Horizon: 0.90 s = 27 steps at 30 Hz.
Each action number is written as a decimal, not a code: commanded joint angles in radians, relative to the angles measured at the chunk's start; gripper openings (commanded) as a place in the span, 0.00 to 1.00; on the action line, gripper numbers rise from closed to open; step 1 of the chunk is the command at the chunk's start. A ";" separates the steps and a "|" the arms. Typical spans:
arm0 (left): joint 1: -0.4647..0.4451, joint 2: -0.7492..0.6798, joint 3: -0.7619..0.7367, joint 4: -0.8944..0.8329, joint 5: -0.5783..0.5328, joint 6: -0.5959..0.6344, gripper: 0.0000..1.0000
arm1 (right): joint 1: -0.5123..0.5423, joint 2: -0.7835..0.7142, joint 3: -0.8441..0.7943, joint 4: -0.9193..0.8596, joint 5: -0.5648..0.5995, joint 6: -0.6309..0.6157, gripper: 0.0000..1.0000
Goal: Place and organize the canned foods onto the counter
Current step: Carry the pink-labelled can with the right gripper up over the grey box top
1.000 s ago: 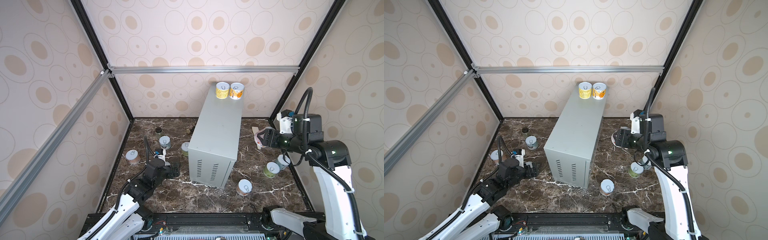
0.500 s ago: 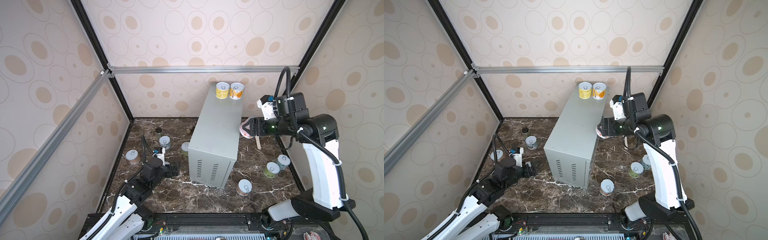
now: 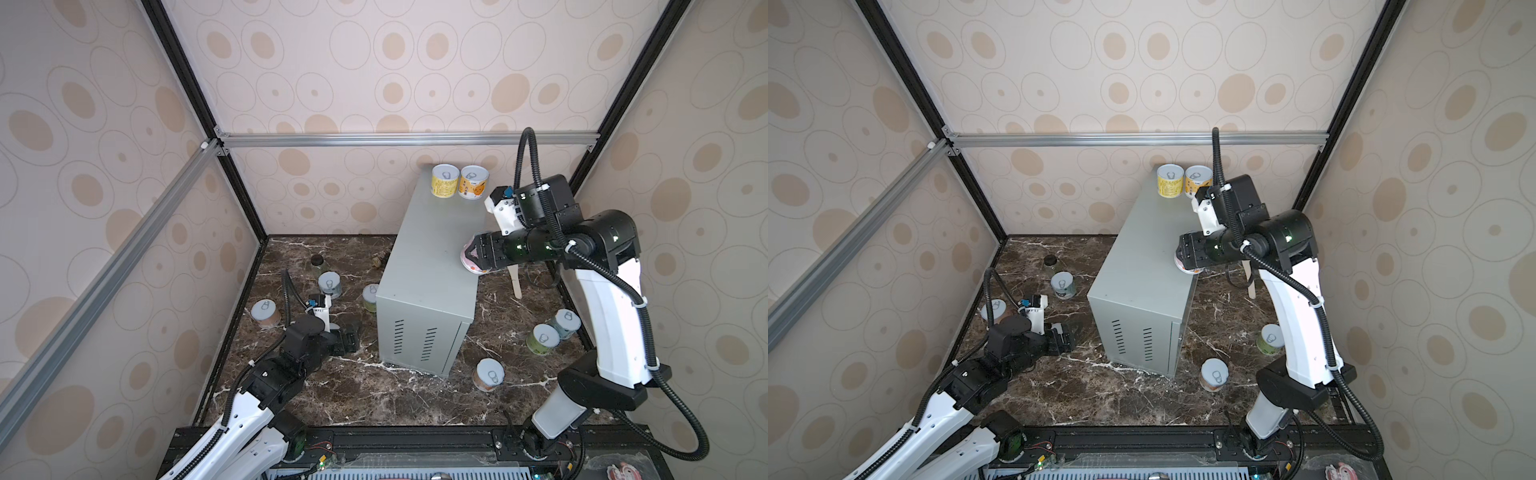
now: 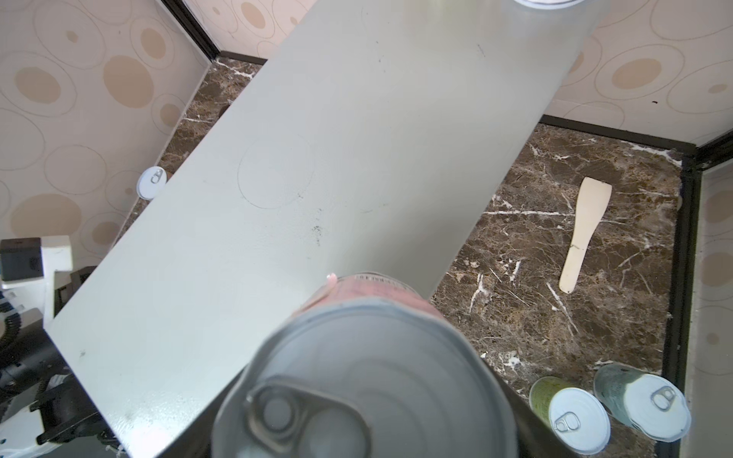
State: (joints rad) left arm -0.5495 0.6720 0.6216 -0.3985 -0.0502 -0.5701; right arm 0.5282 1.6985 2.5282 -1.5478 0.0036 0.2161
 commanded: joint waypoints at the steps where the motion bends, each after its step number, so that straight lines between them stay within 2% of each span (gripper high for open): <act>1: 0.005 -0.003 0.003 0.014 -0.004 0.022 0.99 | 0.030 0.030 0.050 0.000 0.045 -0.026 0.47; 10: 0.005 -0.006 -0.002 0.018 -0.011 0.021 0.99 | 0.038 0.085 0.054 0.005 0.070 -0.050 0.52; 27: 0.006 0.009 0.002 0.017 -0.009 0.025 0.99 | 0.049 0.113 -0.011 0.083 0.070 -0.057 0.85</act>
State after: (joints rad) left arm -0.5495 0.6731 0.6201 -0.3973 -0.0513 -0.5671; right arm 0.5686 1.8103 2.5420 -1.4761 0.0643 0.1680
